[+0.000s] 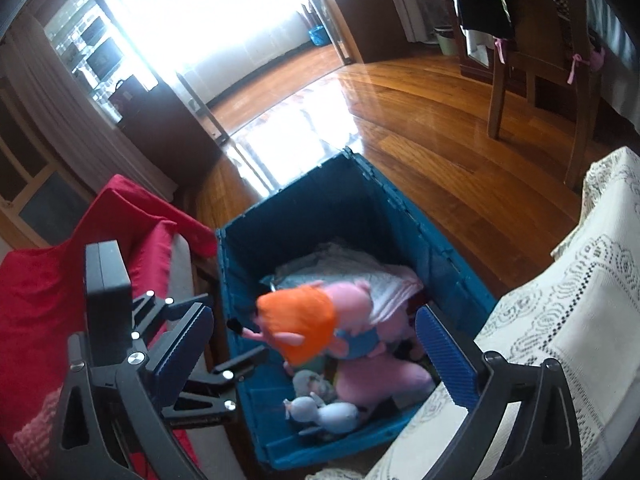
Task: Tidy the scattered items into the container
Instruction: 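Open the right tool to drop the pig plush into the bin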
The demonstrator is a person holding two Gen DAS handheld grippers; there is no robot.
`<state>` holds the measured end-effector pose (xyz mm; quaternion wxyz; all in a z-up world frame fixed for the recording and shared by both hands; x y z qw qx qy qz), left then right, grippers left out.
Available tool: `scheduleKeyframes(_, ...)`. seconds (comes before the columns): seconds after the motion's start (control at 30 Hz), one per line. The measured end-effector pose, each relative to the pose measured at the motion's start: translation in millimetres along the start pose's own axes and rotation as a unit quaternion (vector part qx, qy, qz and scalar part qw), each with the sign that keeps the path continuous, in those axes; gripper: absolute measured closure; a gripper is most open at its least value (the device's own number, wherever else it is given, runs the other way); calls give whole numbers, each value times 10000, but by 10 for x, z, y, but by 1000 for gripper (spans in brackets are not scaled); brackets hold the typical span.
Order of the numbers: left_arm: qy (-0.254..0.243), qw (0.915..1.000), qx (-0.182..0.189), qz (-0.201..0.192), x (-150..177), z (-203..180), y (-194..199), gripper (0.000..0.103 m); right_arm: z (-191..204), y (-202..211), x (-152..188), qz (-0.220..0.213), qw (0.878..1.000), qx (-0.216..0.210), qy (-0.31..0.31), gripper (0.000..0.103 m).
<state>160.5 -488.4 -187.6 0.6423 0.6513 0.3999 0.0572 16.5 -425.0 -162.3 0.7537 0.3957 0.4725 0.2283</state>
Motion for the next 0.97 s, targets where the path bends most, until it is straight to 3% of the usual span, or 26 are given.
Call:
scheduleKeyframes(0.3, 172, 9996, -186, 107, 54, 76, -117, 14, 52, -192, 229, 397, 9955, 809, 278, 0)
scheduleKeyframes(0.53, 374, 9988, -267, 188, 97, 175, -122, 14, 127, -209, 310, 423, 9940, 935, 388, 0)
scheduleKeyframes(0.97, 276, 9984, -450, 187, 158, 178, -88, 14, 172, -239, 374, 451, 9925, 1035, 463, 0)
Point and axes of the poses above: each gripper's, at about its wrist camera, not at the fingertips, and y roughly against the way its jaws point, z to its left, x to its underside, the point moved 1 cm from there along -y, roughly the way its jaws point, and after that the axes turned 12 degrees about x, right-handed, at the moved point
